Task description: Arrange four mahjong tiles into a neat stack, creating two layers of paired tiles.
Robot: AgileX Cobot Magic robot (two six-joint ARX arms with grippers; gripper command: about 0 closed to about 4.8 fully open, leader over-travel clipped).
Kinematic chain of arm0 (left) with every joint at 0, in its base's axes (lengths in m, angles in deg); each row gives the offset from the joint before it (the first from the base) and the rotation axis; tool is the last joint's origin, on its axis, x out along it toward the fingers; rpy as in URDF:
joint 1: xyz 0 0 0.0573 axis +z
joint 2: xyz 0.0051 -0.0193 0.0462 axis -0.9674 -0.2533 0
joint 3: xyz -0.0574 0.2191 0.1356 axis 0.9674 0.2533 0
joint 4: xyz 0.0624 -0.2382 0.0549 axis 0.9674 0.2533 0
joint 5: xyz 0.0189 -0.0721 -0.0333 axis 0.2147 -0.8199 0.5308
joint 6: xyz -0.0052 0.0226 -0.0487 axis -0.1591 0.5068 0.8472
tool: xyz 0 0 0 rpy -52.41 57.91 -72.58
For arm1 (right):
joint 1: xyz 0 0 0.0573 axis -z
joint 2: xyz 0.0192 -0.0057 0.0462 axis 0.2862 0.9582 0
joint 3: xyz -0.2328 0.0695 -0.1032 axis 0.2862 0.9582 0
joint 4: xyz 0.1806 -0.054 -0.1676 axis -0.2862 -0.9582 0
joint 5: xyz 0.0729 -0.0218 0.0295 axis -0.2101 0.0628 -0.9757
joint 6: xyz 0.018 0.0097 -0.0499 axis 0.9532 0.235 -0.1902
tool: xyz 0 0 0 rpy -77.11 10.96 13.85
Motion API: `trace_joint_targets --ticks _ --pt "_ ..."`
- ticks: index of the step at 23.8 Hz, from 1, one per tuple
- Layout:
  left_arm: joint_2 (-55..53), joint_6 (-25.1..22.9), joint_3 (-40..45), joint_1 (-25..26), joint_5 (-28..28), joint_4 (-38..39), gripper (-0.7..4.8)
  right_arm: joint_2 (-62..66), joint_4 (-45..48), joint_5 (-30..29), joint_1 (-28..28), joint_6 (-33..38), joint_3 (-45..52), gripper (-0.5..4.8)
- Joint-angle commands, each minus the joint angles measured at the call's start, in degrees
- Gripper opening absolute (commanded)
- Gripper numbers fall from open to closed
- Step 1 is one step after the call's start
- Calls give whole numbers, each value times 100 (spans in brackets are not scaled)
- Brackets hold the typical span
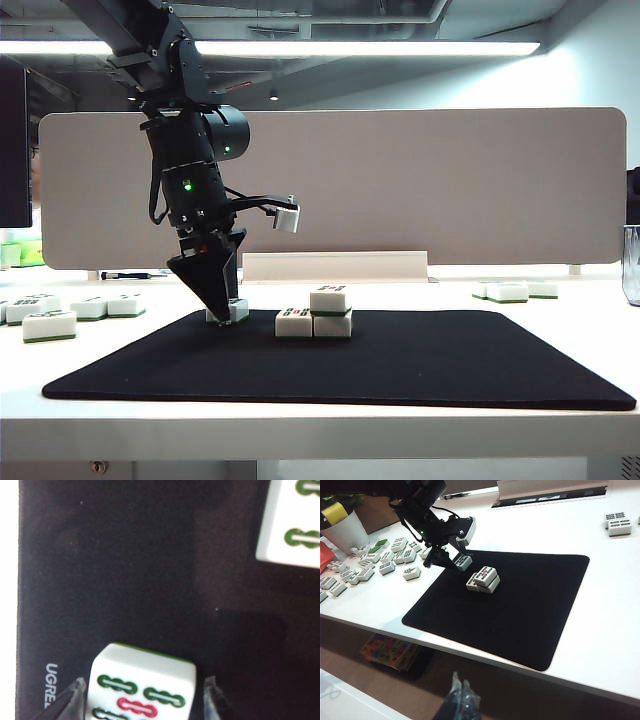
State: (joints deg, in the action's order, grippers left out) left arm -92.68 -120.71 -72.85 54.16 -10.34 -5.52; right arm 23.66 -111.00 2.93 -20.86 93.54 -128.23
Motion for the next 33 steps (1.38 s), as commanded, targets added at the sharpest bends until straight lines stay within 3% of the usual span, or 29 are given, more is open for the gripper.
trace_joint_targets --ticks 1,4,11,16,21,33 --pt "0 -4 -9 7 -37 -39 262 -68 79 7 0 0 -17 -1" --pt "0 0 -9 7 -35 -33 169 -68 79 7 0 0 -17 -1" --pt "179 562 -15 -70 -24 20 168 -68 79 7 0 0 -20 -1" --pt "708 1200 -13 -501 -66 214 168 -68 81 9 0 -2 -17 -1" --pt "643 1198 -9 -874 -138 553 169 -68 79 7 0 -2 -20 -1" --pt "520 1198 -9 -1062 -295 581 169 -68 79 7 0 -2 -20 -1"
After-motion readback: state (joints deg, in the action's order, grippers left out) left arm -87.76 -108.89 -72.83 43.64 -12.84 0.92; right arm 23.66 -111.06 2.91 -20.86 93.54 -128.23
